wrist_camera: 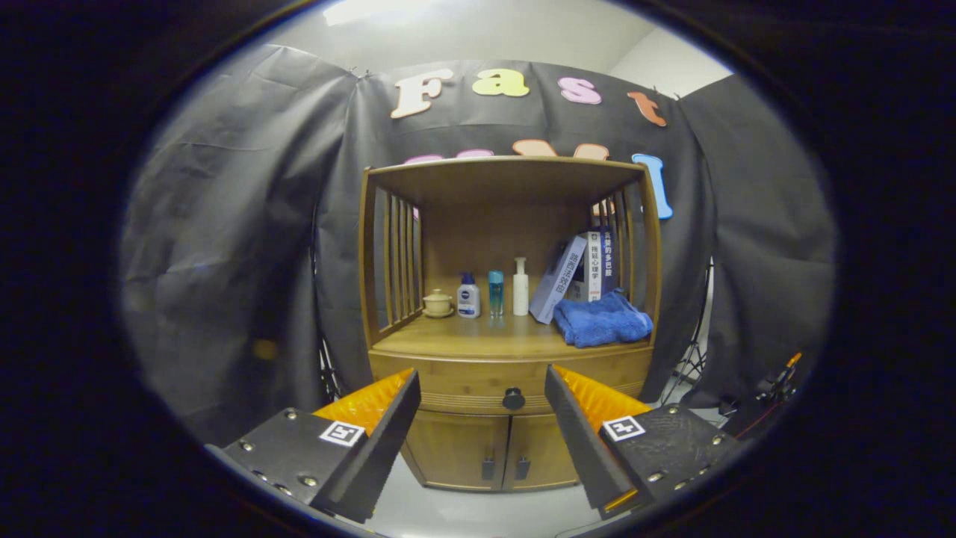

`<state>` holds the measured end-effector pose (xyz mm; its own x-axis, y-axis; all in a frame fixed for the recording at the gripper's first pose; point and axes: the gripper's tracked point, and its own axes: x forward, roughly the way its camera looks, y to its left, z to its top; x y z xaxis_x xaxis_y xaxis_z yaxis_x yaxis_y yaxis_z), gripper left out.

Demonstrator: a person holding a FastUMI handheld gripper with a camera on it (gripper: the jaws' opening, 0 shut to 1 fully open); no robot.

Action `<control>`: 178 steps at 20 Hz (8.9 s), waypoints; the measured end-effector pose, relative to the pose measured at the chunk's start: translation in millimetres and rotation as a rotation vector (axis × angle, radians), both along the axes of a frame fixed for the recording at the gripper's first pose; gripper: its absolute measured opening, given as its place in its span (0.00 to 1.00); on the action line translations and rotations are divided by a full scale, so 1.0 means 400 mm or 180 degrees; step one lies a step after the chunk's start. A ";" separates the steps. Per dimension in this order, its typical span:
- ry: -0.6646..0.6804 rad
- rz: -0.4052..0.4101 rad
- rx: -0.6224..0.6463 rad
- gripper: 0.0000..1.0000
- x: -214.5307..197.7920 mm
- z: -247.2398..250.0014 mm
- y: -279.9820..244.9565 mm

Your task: Pull open the drawer, take out the items inside it, and place them on the countertop above the cabinet.

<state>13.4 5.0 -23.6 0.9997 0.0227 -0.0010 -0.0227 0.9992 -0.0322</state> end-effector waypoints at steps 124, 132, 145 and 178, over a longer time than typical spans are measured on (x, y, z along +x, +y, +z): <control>0.3979 -0.0238 0.0058 0.37 0.430 -0.521 -0.124; 0.2882 0.0458 0.0377 0.37 0.545 -0.390 -0.108; 0.1251 0.0656 0.0350 0.37 0.647 -0.179 -0.118; 0.1113 -0.0113 -0.0324 0.98 1.011 -0.199 -0.102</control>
